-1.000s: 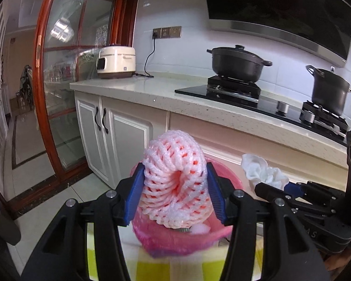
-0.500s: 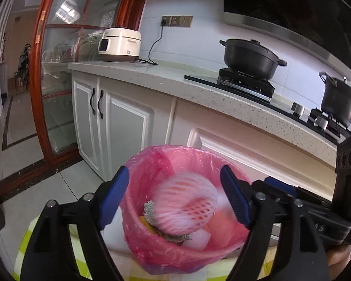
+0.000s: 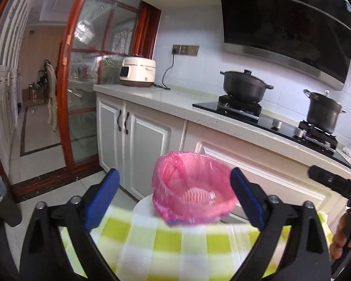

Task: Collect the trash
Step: 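Open the left tool over the pink bin while the right tool releases the tissue, then grasp the second pink foam net with the right tool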

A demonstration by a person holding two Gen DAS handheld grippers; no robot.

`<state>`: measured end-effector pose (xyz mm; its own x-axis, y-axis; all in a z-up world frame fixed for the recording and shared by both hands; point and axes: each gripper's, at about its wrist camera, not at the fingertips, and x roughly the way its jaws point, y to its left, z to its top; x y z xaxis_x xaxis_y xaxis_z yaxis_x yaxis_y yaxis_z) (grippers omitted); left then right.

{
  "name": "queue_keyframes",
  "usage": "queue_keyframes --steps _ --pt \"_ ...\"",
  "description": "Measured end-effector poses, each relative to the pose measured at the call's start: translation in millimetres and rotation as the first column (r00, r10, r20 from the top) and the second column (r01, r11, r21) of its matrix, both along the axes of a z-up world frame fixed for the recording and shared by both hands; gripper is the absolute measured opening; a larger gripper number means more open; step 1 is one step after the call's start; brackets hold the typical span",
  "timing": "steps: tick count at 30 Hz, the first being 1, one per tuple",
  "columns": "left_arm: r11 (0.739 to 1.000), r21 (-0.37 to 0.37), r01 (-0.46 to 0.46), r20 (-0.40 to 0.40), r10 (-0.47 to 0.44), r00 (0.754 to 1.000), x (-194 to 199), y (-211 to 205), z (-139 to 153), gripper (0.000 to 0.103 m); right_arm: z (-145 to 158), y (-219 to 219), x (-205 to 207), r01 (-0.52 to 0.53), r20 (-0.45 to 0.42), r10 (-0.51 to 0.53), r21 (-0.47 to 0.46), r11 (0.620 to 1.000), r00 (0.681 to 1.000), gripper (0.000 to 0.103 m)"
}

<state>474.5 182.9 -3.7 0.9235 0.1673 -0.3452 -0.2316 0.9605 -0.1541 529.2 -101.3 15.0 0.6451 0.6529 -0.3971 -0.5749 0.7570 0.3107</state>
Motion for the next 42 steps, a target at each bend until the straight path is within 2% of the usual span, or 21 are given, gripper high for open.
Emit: queue_keyframes --steps 6,9,15,20,30,35,42 --pt "0.993 0.114 0.038 0.022 -0.041 0.999 -102.0 -54.3 15.4 0.098 23.7 -39.2 -109.4 0.037 0.069 -0.033 -0.048 0.998 0.997 0.066" --pt "0.988 0.146 0.047 0.016 -0.050 0.999 -143.1 -75.6 15.7 0.098 28.2 -54.5 -156.0 0.046 0.086 -0.041 -0.058 0.997 0.995 0.068" --pt "0.990 0.129 0.062 -0.021 -0.060 0.998 -206.9 -102.6 -1.5 0.098 22.4 -76.2 -220.7 0.081 0.105 -0.071 -0.094 0.992 0.992 0.075" --pt "0.993 0.093 0.076 -0.078 -0.068 0.995 -246.5 -118.6 -31.3 0.098 -6.5 -89.3 -263.2 0.089 0.059 -0.082 -0.134 0.987 0.995 0.076" --pt "0.987 0.098 0.126 -0.152 -0.111 0.982 -286.6 -150.9 -86.5 0.098 -86.1 -90.9 -318.6 0.065 -0.052 -0.081 -0.261 0.963 0.995 0.076" --pt "0.982 0.135 0.132 -0.166 -0.109 0.980 -287.7 -157.8 -94.1 0.098 -112.5 -86.3 -331.6 0.020 -0.107 -0.050 -0.271 0.962 0.993 0.076" --pt "0.987 0.130 0.098 -0.166 -0.076 0.983 -286.4 -148.3 -95.6 0.098 -132.6 -74.2 -337.4 -0.045 -0.153 0.003 -0.271 0.961 0.988 0.076"
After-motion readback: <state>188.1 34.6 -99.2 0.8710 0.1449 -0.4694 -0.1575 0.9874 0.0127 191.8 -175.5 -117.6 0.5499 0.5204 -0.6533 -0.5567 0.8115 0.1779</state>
